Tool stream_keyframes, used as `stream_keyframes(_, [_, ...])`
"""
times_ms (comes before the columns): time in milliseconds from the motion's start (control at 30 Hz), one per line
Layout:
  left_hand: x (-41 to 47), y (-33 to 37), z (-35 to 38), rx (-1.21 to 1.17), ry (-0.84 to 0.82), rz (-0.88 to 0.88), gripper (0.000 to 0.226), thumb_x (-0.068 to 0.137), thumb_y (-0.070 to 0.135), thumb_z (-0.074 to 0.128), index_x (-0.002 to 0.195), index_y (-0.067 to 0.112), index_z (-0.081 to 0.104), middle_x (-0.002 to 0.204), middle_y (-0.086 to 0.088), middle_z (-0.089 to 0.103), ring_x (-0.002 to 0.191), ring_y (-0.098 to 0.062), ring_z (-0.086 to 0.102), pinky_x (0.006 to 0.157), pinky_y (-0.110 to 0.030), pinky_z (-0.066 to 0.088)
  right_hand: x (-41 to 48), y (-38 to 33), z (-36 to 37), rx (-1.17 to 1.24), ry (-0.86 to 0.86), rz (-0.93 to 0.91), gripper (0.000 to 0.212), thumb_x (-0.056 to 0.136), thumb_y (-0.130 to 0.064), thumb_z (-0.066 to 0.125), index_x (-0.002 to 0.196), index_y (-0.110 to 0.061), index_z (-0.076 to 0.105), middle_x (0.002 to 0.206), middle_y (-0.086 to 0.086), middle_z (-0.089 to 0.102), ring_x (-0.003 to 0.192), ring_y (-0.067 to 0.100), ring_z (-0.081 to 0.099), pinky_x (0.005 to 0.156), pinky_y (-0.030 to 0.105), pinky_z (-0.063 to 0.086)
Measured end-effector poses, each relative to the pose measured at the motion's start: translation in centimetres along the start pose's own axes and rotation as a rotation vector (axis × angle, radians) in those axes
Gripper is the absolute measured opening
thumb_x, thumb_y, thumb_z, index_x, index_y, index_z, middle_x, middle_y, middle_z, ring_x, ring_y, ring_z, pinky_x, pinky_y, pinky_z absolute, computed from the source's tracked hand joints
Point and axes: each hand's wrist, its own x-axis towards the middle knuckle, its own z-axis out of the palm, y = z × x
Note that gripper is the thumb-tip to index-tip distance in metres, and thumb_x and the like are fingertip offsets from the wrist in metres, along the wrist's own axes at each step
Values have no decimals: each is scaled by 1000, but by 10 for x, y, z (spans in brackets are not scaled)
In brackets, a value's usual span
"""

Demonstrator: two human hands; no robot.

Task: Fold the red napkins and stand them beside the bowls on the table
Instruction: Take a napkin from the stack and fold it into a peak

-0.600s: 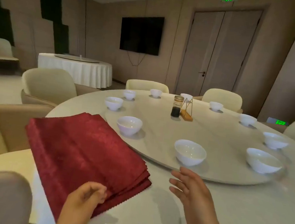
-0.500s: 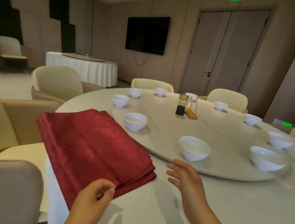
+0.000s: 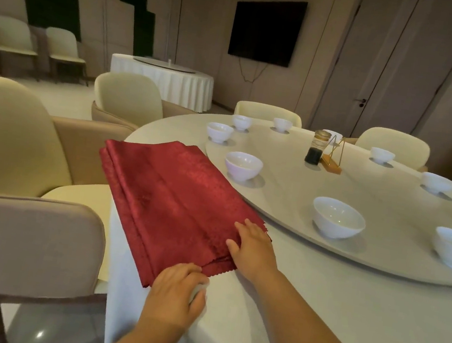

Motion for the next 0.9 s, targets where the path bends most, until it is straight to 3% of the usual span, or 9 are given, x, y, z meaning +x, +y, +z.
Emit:
stream_keyframes(100, [-3, -1, 3, 2, 41, -14, 26, 71, 28, 47, 71, 16, 70, 82, 3, 67, 86, -7, 48, 88, -11, 26, 9, 5, 15, -65, -56, 35, 55, 97, -44, 28, 146, -21, 18, 155, 4, 9, 142, 19, 7, 114, 34, 1])
stream_keyframes(200, [-1, -1, 4, 40, 1, -9, 27, 68, 29, 46, 69, 17, 71, 79, 2, 68, 86, -8, 48, 79, -17, 35, 12, 11, 23, -51, -48, 30, 56, 96, -47, 31, 145, -22, 21, 155, 2, 10, 142, 18, 8, 114, 34, 2])
stream_keyframes(367, [16, -6, -8, 22, -68, -23, 23, 68, 34, 47, 70, 24, 67, 71, 14, 65, 78, -4, 49, 70, -15, 36, 17, 20, 15, 149, 202, 172, 59, 89, -42, 51, 140, -18, 32, 148, 5, 29, 135, 22, 25, 109, 31, 18])
stream_keyframes(467, [25, -10, -11, 40, -55, -62, 27, 70, 33, 46, 76, 20, 69, 79, 8, 68, 84, -7, 49, 76, -19, 36, 24, 21, 11, 242, 211, 328, 61, 86, -37, 57, 139, -17, 34, 135, 7, 45, 125, 26, 36, 101, 33, 27])
stream_keyframes(567, [26, -18, -11, 137, -67, -108, 36, 71, 37, 45, 83, 16, 71, 91, -1, 69, 95, -12, 47, 85, -23, 41, 31, 21, 8, 303, 282, 377, 48, 87, -28, 57, 132, -17, 44, 128, 5, 52, 121, 24, 38, 99, 30, 27])
stream_keyframes(633, [23, -21, -11, 205, -151, -150, 42, 72, 42, 43, 88, 17, 72, 97, -3, 69, 101, -15, 45, 92, -31, 42, 34, 23, 8, 328, 371, 369, 32, 88, -21, 55, 120, -15, 56, 120, 3, 58, 117, 22, 42, 94, 27, 25])
stream_keyframes(700, [20, -21, -11, 208, -235, -155, 44, 71, 45, 42, 89, 19, 72, 99, -2, 70, 104, -14, 46, 93, -29, 33, 35, 23, 7, 400, 456, 351, 20, 88, -16, 55, 104, -12, 65, 109, 2, 64, 111, 22, 47, 91, 26, 29])
stream_keyframes(833, [24, -20, -22, 180, -341, -157, 44, 71, 50, 39, 86, 26, 73, 93, 8, 71, 91, -13, 67, 87, -23, 43, 30, 25, 0, 394, 534, 242, 17, 88, -16, 58, 97, -11, 71, 98, 3, 68, 100, 22, 52, 86, 27, 34])
stream_keyframes(900, [35, -13, -34, 87, -400, -202, 48, 74, 54, 37, 95, 27, 72, 96, 17, 67, 91, -7, 66, 88, -22, 41, 26, 27, -4, 303, 596, 140, 14, 86, -12, 62, 93, -9, 73, 94, 7, 70, 95, 28, 56, 80, 28, 32])
